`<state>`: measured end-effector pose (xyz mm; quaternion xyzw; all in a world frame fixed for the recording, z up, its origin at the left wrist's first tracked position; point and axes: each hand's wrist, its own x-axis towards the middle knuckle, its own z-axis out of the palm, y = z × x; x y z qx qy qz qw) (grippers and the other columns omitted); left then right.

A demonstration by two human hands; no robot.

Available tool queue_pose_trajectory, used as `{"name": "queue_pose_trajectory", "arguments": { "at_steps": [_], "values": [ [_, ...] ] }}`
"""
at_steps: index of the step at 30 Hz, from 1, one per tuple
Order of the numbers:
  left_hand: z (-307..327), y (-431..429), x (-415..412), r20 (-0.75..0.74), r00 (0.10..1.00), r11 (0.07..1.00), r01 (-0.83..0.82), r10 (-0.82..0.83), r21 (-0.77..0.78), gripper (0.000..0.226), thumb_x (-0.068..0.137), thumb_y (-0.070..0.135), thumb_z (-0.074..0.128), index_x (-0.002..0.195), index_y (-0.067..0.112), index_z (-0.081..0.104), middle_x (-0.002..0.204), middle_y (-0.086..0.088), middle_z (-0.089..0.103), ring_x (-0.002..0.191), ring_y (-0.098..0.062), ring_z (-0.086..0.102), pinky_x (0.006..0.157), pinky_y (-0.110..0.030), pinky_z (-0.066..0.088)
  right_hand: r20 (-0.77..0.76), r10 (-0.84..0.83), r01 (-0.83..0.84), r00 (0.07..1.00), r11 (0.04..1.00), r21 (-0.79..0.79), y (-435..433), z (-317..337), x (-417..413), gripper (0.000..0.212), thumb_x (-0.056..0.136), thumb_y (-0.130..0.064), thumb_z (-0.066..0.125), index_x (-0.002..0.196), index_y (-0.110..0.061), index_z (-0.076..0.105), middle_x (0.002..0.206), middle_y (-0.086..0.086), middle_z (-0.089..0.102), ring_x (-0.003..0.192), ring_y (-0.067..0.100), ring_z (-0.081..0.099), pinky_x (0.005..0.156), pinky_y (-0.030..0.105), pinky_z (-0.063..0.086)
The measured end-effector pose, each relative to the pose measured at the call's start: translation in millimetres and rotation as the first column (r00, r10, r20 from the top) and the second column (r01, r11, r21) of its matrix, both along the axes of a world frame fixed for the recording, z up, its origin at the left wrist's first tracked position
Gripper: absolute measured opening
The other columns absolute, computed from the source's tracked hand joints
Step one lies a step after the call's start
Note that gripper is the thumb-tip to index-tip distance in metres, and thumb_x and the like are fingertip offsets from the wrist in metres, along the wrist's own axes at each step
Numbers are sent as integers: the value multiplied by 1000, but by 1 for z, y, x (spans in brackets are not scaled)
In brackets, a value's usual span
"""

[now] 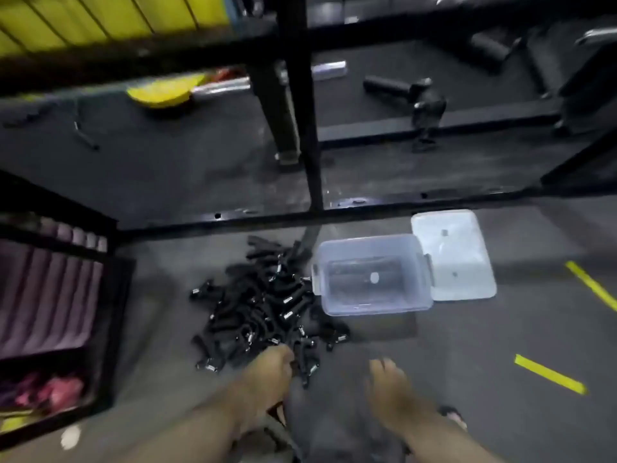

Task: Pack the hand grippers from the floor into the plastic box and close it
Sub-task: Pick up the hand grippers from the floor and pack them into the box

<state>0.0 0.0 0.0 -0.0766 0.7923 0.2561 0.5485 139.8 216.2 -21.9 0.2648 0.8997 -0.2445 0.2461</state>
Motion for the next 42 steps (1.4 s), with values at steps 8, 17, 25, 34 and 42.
{"name": "queue_pose_trajectory", "arguments": {
  "at_steps": [8, 17, 25, 34, 42],
  "values": [
    [-227, 42, -88, -379, 844, 926, 344, -379, -158, 23, 83, 29, 41, 95, 28, 60, 98, -1, 67, 85, -29, 67, 77, -33, 54, -182, 158, -159, 971, 987, 10, 0, -221, -160, 64, 102, -20, 31, 155, -4, 0, 162, 17, -4, 150, 28, 0, 121, 40, 15],
    [-340, 58, -128, -501, 458, 677, 550, -735, -489, 42, 93, 41, 53, 125, 14, 46, 130, -11, 46, 119, -33, 49, 94, -45, 42, -396, 207, -203, 894, 978, 53, -27, -295, -199, 68, 104, -38, 23, 154, -12, -15, 163, 7, -11, 150, 24, 8, 116, 40, 24],
    [-338, 54, -122, -473, 521, 701, 584, -711, -410, 41, 90, 34, 59, 125, 15, 50, 131, -12, 51, 121, -35, 52, 97, -42, 44, -381, 120, -179, 917, 976, -125, -2, -291, -191, 69, 103, -23, 31, 154, -19, -15, 163, -3, -15, 150, 22, 6, 118, 45, 23],
    [-326, 54, -137, -458, 721, 852, 400, -520, -338, 24, 83, 28, 59, 95, 8, 63, 109, -14, 68, 99, -31, 65, 83, -28, 49, -373, 79, -156, 924, 971, -181, -2, -299, -193, 77, 98, -11, 31, 152, -27, -20, 163, -5, -11, 147, 27, 19, 114, 46, 29],
    [-222, 41, -169, -515, 852, 993, 116, -99, 0, 18, 94, 14, 48, 86, 6, 62, 69, -8, 60, 56, -18, 56, 51, -23, 47, -306, 67, -154, 950, 950, -272, 4, -277, -190, 74, 101, -28, 35, 153, -29, -18, 164, 1, -2, 149, 25, 14, 119, 42, 19]
  ]
}}
